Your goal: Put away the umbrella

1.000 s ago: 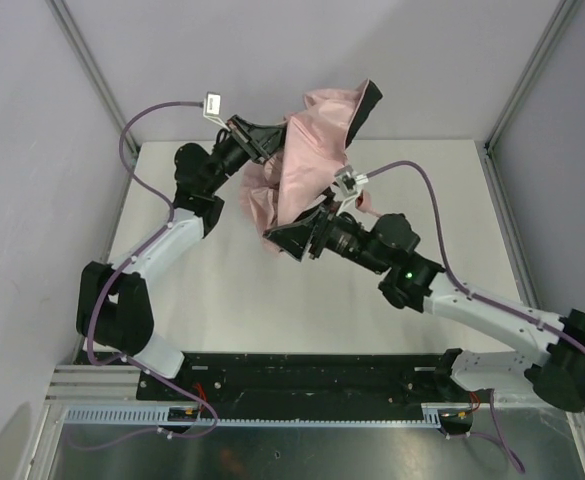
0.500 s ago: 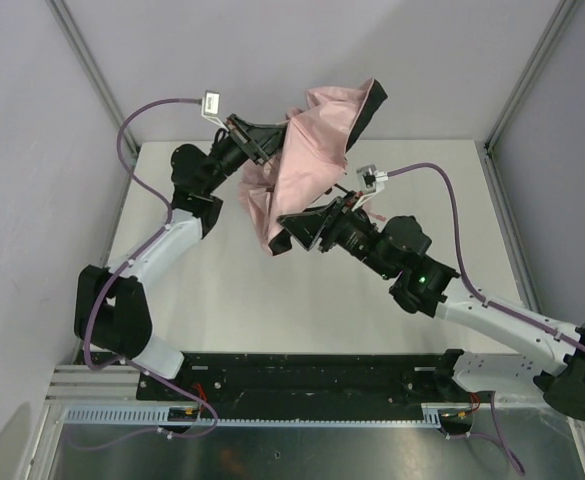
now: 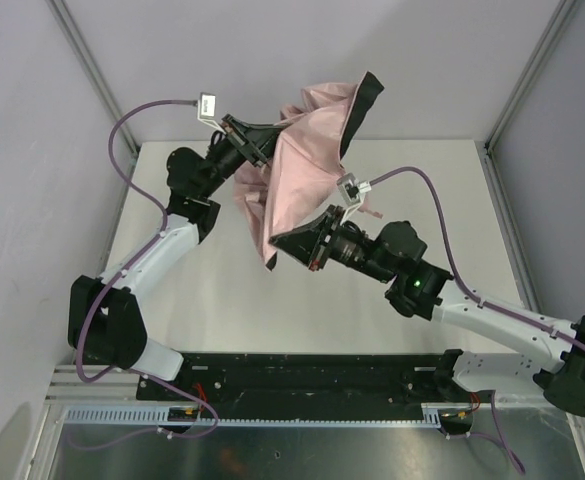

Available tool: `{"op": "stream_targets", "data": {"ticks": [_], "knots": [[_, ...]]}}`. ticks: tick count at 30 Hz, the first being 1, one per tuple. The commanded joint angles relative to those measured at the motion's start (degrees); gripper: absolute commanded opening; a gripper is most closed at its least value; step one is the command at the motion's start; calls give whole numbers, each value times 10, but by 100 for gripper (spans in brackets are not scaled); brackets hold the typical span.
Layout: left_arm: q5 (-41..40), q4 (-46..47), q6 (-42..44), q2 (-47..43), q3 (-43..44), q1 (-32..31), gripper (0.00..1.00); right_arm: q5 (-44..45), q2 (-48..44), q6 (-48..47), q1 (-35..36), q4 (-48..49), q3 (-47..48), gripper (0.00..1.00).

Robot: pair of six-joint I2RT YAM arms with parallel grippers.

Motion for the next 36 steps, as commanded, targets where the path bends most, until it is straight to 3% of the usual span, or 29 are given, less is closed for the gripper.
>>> {"op": "stream_targets", "data": {"ticks": [1,4,7,9,13,18,22,26,29,36], "knots": [[7,28,0,-12,24,3,0,-192,-7,-10,13,112,-10,0],[21,29,2,-10,31,2,0,-206,32,28,22,170,-11,0],[29,30,2,-17,30,-1,0,-153,55,22,32,149,-11,2],[35,30,5,-22,29,-5,0,-95,50,0,34,99,-11,11],[56,36,30,-25,31,-9,0,4,-4,-46,31,-41,-11,41],[79,67,77,-26,22,-10,0,50,-128,-112,30,-224,-15,63],[99,100,131,-36,2,-14,0,111,-233,-102,5,-348,-16,71],[105,161,240,-67,-58,-31,0,199,-305,-11,-80,-418,-11,78],[97,190,301,-85,-98,-41,0,151,-295,35,-168,-417,8,80],[108,203,361,-96,-126,-50,0,-52,-204,71,-342,-405,72,77]]}}
